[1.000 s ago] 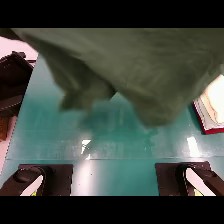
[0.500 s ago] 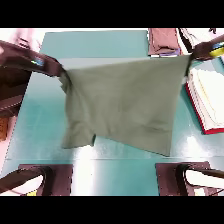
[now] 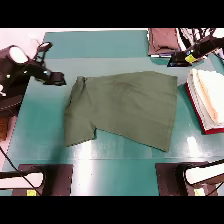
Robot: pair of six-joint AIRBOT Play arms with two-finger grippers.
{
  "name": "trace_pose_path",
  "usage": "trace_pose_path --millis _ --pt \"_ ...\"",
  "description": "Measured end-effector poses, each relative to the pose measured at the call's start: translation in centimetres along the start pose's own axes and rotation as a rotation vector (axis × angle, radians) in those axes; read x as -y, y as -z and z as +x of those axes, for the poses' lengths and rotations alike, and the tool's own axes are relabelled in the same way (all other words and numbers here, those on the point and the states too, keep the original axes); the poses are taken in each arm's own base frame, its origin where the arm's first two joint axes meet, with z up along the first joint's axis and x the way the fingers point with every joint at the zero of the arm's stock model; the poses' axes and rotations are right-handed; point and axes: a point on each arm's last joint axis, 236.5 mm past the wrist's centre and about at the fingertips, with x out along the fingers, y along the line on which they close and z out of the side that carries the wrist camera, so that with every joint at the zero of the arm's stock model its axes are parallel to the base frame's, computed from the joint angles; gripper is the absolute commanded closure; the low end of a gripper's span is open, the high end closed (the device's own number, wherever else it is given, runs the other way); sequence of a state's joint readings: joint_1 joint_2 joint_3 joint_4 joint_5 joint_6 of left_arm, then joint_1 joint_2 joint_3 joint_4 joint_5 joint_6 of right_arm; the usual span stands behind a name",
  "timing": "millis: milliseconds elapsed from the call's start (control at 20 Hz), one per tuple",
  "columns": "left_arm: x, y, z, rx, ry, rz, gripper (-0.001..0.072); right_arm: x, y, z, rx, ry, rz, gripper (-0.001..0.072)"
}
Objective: Fold the shirts.
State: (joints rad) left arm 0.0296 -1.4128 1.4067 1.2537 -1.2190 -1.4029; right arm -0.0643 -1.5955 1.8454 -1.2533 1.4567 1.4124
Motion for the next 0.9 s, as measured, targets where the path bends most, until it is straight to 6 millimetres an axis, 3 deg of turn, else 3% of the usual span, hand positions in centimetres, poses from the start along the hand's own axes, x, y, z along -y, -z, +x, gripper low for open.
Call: trace_pose_path --millis 150,300,450,600,650,700,750,900 --pt "-2.7 4.0 1.3 -0.077 0.038 -0.131 0.0263 -1.0 2.8 -0.2 -0.034 -0.057 0.019 0.0303" --pt "-3.9 8.7 4.0 -0.158 0.066 -0.212 0.0264 -2.0 5.4 -0.2 -0.046 -0.085 0.029 0.0303" --pt "-3.3 11.3 6.3 -0.185 0.101 -0.236 0.0264 -3.2 7.0 -0.1 -0.035 -0.114 0.040 0.0303" --pt "-1.7 12.3 7.9 -0.186 0.122 -0.210 0.0284 -3.9 7.7 -0.4 -0.020 -0.137 0.050 0.0303" --pt "-1.2 12.2 8.2 -0.177 0.128 -0.209 0.0340 -4.0 7.9 -0.5 -0.014 -0.139 0.051 0.0303" --pt "-1.0 12.2 8.4 -0.171 0.127 -0.211 0.0579 -4.0 8.0 -0.8 -0.011 -0.140 0.054 0.0303" --pt "-0.9 12.2 8.6 -0.168 0.124 -0.213 0.0679 -3.9 8.2 -1.1 -0.007 -0.138 0.058 0.0303" --pt "-0.4 11.3 8.3 -0.145 0.123 -0.211 0.0681 -2.6 9.8 -2.1 -0.030 -0.119 0.089 0.0303"
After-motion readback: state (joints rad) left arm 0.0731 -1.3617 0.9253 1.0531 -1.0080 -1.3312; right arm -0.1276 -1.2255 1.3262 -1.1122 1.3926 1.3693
